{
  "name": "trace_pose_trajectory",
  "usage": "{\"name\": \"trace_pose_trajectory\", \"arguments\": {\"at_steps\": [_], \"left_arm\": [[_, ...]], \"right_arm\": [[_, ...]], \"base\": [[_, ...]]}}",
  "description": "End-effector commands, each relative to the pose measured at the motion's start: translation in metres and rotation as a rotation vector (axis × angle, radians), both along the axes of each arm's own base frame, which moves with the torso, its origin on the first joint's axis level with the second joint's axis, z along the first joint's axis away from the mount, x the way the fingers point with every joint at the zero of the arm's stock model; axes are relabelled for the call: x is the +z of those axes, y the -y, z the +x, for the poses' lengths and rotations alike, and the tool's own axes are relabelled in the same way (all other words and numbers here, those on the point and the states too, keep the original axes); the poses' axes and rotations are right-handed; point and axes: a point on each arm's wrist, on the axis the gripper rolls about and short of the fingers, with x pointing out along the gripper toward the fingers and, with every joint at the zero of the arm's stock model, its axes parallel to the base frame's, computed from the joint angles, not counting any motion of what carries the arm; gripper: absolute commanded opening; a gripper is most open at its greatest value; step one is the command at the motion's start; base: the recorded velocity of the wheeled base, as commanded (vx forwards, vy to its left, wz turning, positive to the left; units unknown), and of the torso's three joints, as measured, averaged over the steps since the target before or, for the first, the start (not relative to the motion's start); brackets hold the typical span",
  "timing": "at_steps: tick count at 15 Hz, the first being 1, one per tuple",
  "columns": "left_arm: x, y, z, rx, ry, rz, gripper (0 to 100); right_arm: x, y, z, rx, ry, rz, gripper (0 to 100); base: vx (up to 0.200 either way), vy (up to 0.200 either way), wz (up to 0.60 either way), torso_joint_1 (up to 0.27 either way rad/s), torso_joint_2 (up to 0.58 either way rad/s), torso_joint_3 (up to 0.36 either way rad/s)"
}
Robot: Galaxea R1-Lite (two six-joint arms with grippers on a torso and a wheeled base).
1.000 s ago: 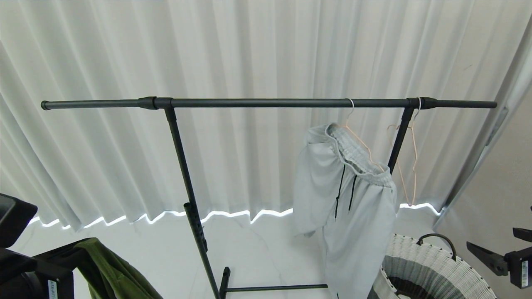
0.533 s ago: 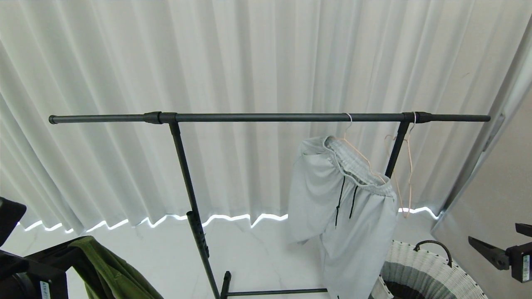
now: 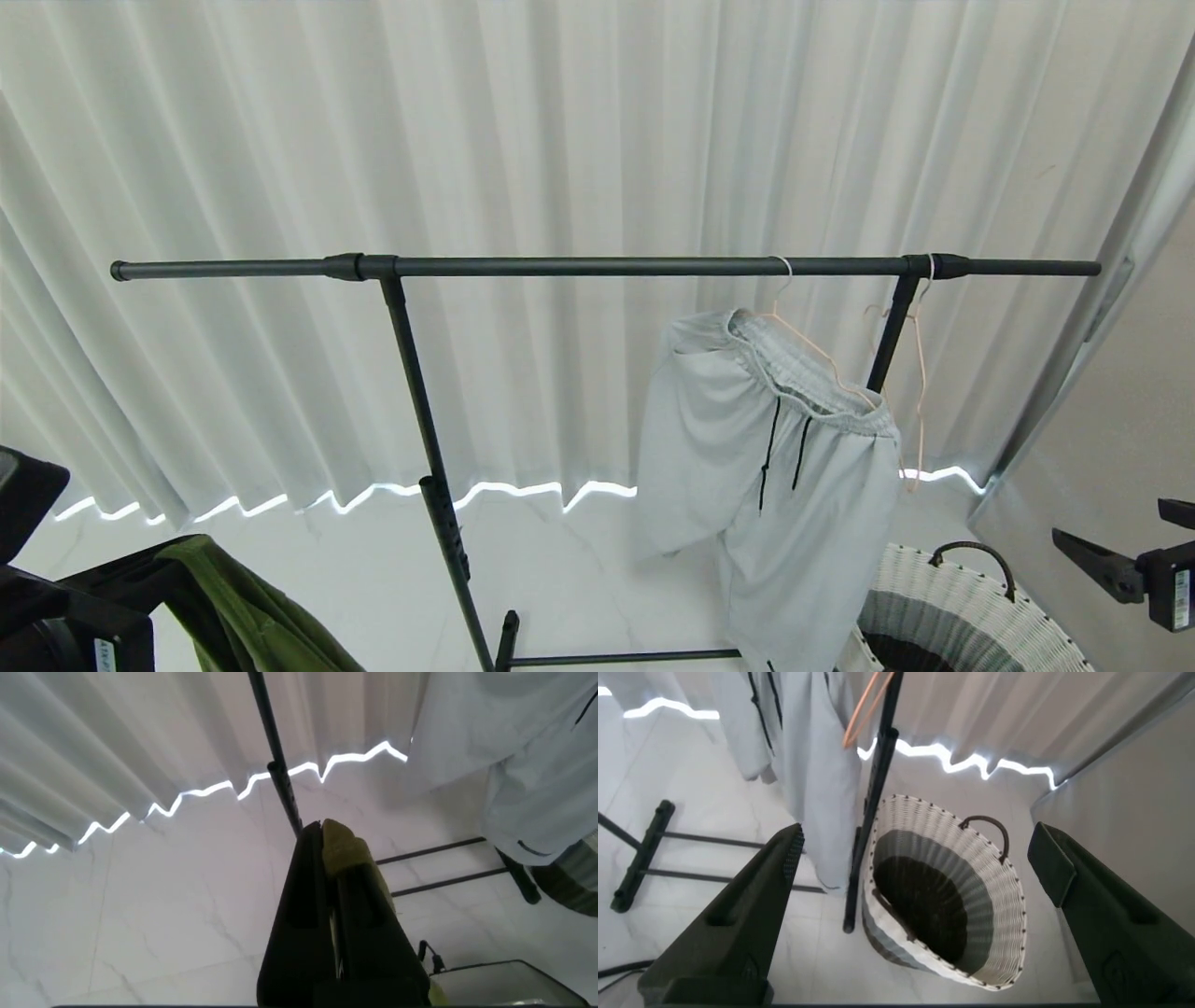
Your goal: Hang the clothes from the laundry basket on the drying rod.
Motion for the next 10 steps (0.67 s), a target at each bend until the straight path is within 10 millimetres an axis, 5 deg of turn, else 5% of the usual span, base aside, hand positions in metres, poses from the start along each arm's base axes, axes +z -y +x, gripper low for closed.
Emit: {"name": "trace_pose_trajectory", "arguments": {"at_steps": [1,5,10], "left_arm": [[-0.0002,0.0001,0.0005,0.001,-0.002,0.001,0],[-0.0021,-0.0001,-0.0004,0.000,-0.007,0.002,0],[0.0002,-0.0003,-0.0011,0.000,0.005,-0.005,0]], "right_arm": [[-0.0003,0.0000,0.0002,0.002,-0.001,0.001,100],[-0.0001,0.0001,0.0006,0.002,-0.001,0.001,100],[-0.0008,-0.0001,0.0013,0.003,-0.006,0.001,100]], "base": [[0.000,-0.200,0.00,0.002,0.00,-0.002],[0.000,-0.200,0.00,0.008,0.00,-0.002],[0.000,0.000,0.00,0.000,0.00,0.000]]}}
